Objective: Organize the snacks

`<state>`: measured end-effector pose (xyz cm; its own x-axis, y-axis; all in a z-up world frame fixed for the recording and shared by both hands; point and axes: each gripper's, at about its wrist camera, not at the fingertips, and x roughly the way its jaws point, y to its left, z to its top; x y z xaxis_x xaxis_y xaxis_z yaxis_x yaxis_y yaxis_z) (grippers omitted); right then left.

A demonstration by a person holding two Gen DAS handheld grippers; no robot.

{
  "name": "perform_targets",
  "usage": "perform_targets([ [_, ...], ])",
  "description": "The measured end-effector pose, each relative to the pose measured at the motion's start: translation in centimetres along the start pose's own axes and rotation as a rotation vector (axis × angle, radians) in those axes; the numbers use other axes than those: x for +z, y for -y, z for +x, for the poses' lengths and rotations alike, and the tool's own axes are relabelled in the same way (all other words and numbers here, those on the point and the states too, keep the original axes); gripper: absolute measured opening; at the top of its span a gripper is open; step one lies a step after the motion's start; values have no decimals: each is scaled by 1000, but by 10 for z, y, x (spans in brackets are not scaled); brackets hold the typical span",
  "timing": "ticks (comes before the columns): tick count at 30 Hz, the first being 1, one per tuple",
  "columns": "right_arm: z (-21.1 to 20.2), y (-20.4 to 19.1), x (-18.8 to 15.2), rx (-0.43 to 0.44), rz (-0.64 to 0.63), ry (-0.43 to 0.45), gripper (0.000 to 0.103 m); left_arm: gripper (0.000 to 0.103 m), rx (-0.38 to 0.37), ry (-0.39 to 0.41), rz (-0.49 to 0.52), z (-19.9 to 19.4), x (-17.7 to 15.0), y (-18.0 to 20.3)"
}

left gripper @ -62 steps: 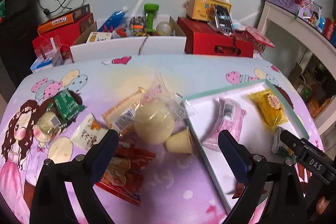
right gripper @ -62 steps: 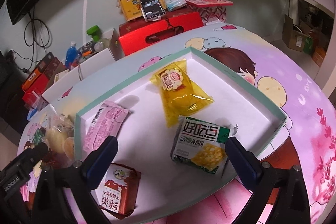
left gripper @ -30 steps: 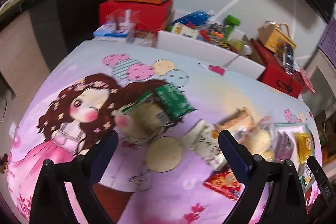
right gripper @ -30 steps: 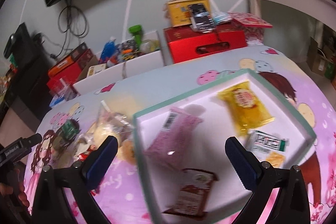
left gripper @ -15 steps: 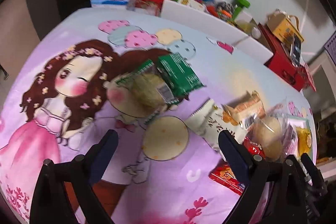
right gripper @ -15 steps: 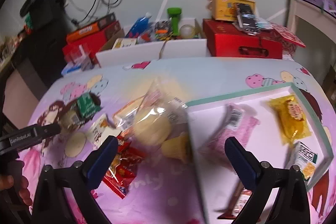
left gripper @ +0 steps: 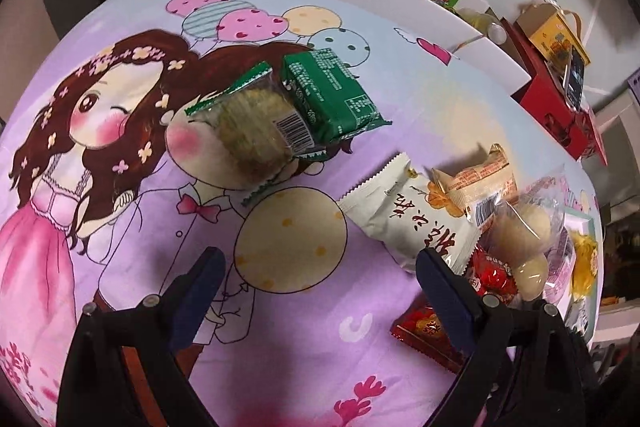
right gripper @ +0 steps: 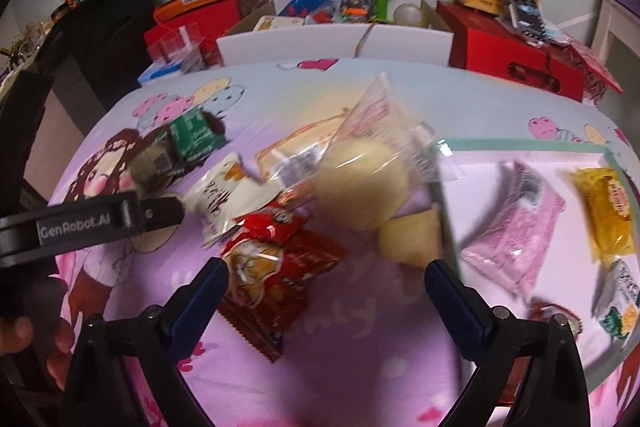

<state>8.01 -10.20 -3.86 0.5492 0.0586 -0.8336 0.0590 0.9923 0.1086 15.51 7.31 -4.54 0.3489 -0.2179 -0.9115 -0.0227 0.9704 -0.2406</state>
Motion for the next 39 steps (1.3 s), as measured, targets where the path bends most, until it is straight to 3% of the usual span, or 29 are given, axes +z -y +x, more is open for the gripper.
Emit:
perform_targets([
  [9, 27, -14, 2, 38, 43, -50, 96, 96, 2, 3, -22, -3, -1, -3],
  [14, 34, -11, -3, 35, 49, -64, 83, 96, 3, 2, -14, -3, -1, 0],
  [17, 29, -3, -2, 32, 65, -51, 71, 96, -30, 8, -19, -2, 0, 4],
  [19, 28, 2, -3, 45, 79, -58, 69, 96, -59, 15, -26, -2, 1, 6],
  [26, 22, 14, -6, 39, 97, -57, 62, 96, -124, 19, -11, 6, 4, 24],
  [35, 19, 19, -11, 40, 102, -66, 59, 95, -114, 15, 39, 24, 5, 49],
  [39, 17, 20, -13, 40, 100, -66, 59, 76, -60, 8, 93, 30, 4, 62],
])
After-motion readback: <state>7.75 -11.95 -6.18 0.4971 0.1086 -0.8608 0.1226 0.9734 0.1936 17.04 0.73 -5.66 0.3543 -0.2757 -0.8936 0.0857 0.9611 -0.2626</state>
